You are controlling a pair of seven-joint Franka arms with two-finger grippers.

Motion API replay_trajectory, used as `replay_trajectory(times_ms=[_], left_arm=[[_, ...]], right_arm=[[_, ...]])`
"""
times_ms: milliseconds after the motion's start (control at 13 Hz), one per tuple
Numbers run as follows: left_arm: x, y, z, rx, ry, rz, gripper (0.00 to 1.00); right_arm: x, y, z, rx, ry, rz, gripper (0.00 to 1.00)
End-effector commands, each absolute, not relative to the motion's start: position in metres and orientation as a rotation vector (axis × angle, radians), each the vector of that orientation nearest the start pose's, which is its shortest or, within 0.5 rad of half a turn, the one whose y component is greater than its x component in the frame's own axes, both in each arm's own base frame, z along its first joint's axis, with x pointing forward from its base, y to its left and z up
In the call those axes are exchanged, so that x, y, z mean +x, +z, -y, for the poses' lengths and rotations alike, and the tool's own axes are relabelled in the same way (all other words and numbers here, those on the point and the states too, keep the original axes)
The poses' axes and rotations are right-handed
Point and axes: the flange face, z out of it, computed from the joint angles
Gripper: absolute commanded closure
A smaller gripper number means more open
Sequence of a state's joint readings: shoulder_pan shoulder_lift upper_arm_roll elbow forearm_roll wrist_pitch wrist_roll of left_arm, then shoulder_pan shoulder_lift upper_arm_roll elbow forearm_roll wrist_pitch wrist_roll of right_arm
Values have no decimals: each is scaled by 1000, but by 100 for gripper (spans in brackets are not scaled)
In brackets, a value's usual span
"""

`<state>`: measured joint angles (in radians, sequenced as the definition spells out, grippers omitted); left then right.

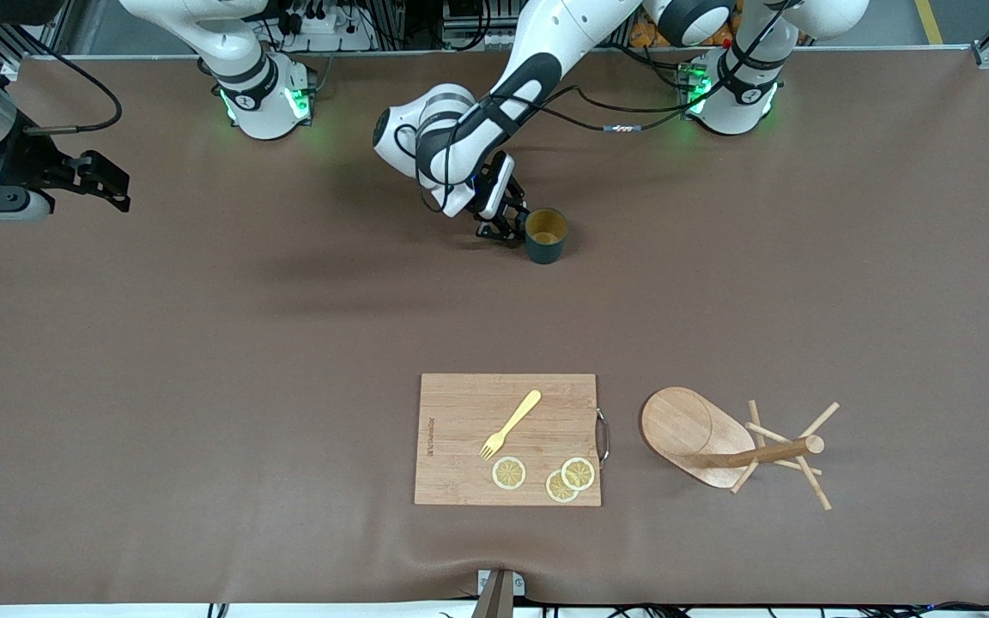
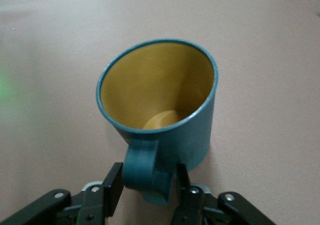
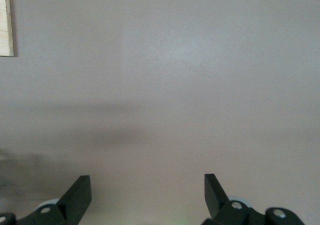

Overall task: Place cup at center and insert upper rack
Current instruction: 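Grasp the teal mug by its rim with the left gripper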

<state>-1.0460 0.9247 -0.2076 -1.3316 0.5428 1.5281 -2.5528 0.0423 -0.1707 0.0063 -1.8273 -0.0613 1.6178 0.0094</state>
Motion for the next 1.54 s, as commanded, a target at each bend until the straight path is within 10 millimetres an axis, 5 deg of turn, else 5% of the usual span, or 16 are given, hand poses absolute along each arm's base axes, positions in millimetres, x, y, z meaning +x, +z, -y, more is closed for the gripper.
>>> replay_trajectory(times_ms=[0, 154, 308, 615, 923, 1154, 1462], left_arm=[[282, 149, 600, -2089, -740, 1375, 54], [283, 150, 602, -2101, -739, 1384, 67], [286, 154, 603, -2114, -736, 1391, 100], [309, 194, 603, -2143, -720, 1425, 100], [356, 295, 589, -2212, -596, 1528, 100], [412, 394, 546, -2291, -399, 1626, 100], [478, 484, 477, -2452, -144, 1713, 100]], right_arm=[[503, 599, -18, -3210, 44, 85, 0], [504, 597, -20, -3187, 47, 82, 0], [505, 599, -18, -3186, 33, 75, 0], [508, 595, -12, -3184, 36, 56, 0], [506, 595, -8, -3167, 51, 36, 0], [503, 594, -8, -3167, 85, 36, 0], [501, 592, -8, -3166, 109, 33, 0]])
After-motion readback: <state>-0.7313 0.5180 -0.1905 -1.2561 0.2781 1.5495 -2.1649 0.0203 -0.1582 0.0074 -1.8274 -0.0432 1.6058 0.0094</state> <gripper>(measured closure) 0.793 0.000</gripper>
